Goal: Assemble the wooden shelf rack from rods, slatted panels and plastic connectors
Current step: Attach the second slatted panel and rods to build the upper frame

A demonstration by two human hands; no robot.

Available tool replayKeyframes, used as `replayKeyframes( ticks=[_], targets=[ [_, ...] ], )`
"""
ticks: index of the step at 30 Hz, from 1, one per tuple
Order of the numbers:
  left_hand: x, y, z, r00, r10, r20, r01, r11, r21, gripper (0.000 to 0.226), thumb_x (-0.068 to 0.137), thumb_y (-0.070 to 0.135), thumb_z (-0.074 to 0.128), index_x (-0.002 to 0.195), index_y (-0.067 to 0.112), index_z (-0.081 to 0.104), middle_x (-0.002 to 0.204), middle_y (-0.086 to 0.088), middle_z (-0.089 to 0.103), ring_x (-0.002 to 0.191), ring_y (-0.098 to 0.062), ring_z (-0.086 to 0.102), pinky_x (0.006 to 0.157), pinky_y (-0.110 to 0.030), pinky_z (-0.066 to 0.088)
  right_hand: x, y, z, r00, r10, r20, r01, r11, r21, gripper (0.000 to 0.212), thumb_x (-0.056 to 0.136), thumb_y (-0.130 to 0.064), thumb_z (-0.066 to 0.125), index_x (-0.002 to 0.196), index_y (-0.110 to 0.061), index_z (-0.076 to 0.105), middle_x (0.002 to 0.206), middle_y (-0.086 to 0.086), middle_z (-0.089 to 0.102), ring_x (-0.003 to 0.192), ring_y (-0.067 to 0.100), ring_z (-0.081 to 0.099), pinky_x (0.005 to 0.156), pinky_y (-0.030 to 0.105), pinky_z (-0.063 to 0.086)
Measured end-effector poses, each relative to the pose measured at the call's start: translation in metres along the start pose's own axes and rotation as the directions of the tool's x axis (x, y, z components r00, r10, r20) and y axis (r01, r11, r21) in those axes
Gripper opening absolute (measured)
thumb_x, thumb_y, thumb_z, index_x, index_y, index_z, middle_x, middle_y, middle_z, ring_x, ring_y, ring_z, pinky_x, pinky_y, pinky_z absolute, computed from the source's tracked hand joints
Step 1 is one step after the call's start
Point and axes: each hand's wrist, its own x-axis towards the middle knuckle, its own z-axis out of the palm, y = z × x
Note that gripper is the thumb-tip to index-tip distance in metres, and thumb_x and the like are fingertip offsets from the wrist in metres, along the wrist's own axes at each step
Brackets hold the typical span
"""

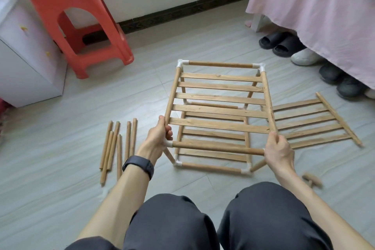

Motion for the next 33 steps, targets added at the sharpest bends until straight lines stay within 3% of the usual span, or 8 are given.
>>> replayKeyframes(
  ticks=[9, 18, 20, 22, 24, 26, 30, 33],
  targets=[
    [0.005, -0.018, 0.006, 0.984, 0.110, -0.139, -0.093, 0.988, 0.120, 0.055, 0.090, 0.070, 0.046, 0.070, 0.020, 0.057, 0.046, 0.013, 0.050, 0.057, -0.015, 0.045, 0.060, -0.031, 0.039, 0.013, -0.006, 0.000, 1.000, 0.016, 0.009, -0.016, 1.000, -0.006, 0.059, 0.107, -0.048, 0.031, 0.124, 0.001, 0.060, 0.120, 0.027, 0.064, 0.115, 0.045, 0.055, 0.091, 0.044, 0.040],
    [0.007, -0.023, 0.003, 0.981, 0.154, -0.115, -0.154, 0.988, 0.008, 0.037, 0.104, 0.047, 0.046, 0.082, 0.021, 0.059, 0.047, 0.013, 0.046, 0.044, -0.010, 0.040, 0.058, -0.028, 0.039, 0.013, 0.005, 0.005, 0.997, 0.003, -0.081, -0.004, 1.000, -0.004, 0.046, 0.105, -0.049, 0.037, 0.107, -0.007, 0.055, 0.094, 0.010, 0.058, 0.085, 0.029, 0.047, 0.073, 0.035, 0.032],
    [0.006, -0.023, 0.003, 0.983, 0.148, -0.111, -0.149, 0.989, 0.001, 0.037, 0.104, 0.047, 0.045, 0.082, 0.021, 0.059, 0.047, 0.012, 0.046, 0.043, -0.011, 0.040, 0.059, -0.029, 0.040, 0.009, 0.003, 0.005, 0.987, -0.081, -0.142, 0.078, 0.996, -0.031, 0.042, 0.102, -0.048, 0.038, 0.107, -0.008, 0.047, 0.102, 0.015, 0.057, 0.095, 0.037, 0.053, 0.074, 0.037, 0.035],
    [0.007, -0.021, 0.004, 0.982, 0.156, -0.104, -0.156, 0.988, 0.008, 0.039, 0.106, 0.045, 0.042, 0.079, 0.020, 0.057, 0.048, 0.011, 0.048, 0.041, -0.010, 0.041, 0.058, -0.029, 0.040, 0.004, 0.001, 0.004, 0.932, -0.313, -0.185, 0.262, 0.931, -0.254, 0.046, 0.096, -0.047, 0.039, 0.118, -0.007, 0.046, 0.122, 0.021, 0.052, 0.114, 0.039, 0.049, 0.086, 0.045, 0.039],
    [0.008, -0.017, 0.006, 0.980, 0.179, -0.086, -0.176, 0.984, 0.036, 0.041, 0.108, 0.041, 0.038, 0.079, 0.018, 0.056, 0.052, 0.009, 0.053, 0.042, -0.009, 0.044, 0.052, -0.026, 0.042, -0.004, -0.005, 0.006, 0.812, -0.577, -0.091, 0.475, 0.743, -0.472, 0.057, 0.095, -0.054, 0.038, 0.128, -0.010, 0.049, 0.133, 0.018, 0.050, 0.120, 0.034, 0.047, 0.097, 0.050, 0.035],
    [0.009, -0.013, 0.008, 0.980, 0.188, -0.067, -0.185, 0.982, 0.046, 0.042, 0.110, 0.037, 0.033, 0.084, 0.015, 0.058, 0.055, 0.008, 0.058, 0.045, -0.008, 0.047, 0.045, -0.022, 0.041, -0.013, -0.016, 0.015, 0.702, -0.698, 0.140, 0.640, 0.533, -0.554, 0.075, 0.094, -0.070, 0.031, 0.135, -0.011, 0.052, 0.142, 0.016, 0.050, 0.129, 0.032, 0.045, 0.105, 0.052, 0.032],
    [0.006, -0.006, 0.003, 0.994, 0.106, 0.014, -0.107, 0.990, 0.090, 0.043, 0.110, 0.040, 0.032, 0.096, 0.011, 0.060, 0.072, -0.003, 0.066, 0.054, -0.017, 0.055, 0.053, -0.031, 0.047, -0.019, -0.052, 0.043, 0.642, -0.546, 0.538, 0.755, 0.333, -0.565, 0.116, 0.075, -0.095, 0.032, 0.158, -0.014, 0.023, 0.161, 0.012, 0.030, 0.149, 0.029, 0.025, 0.121, 0.057, 0.015],
    [0.006, 0.002, -0.004, 0.997, 0.058, 0.057, -0.065, 0.989, 0.130, 0.032, 0.106, 0.033, 0.038, 0.109, 0.016, 0.064, 0.098, -0.008, 0.070, 0.069, -0.025, 0.065, 0.069, -0.039, 0.052, -0.019, -0.073, 0.062, 0.625, -0.477, 0.618, 0.777, 0.303, -0.552, 0.112, 0.077, -0.072, 0.060, 0.159, -0.015, 0.010, 0.160, 0.009, 0.029, 0.146, 0.029, 0.026, 0.123, 0.055, 0.012]
  ],
)
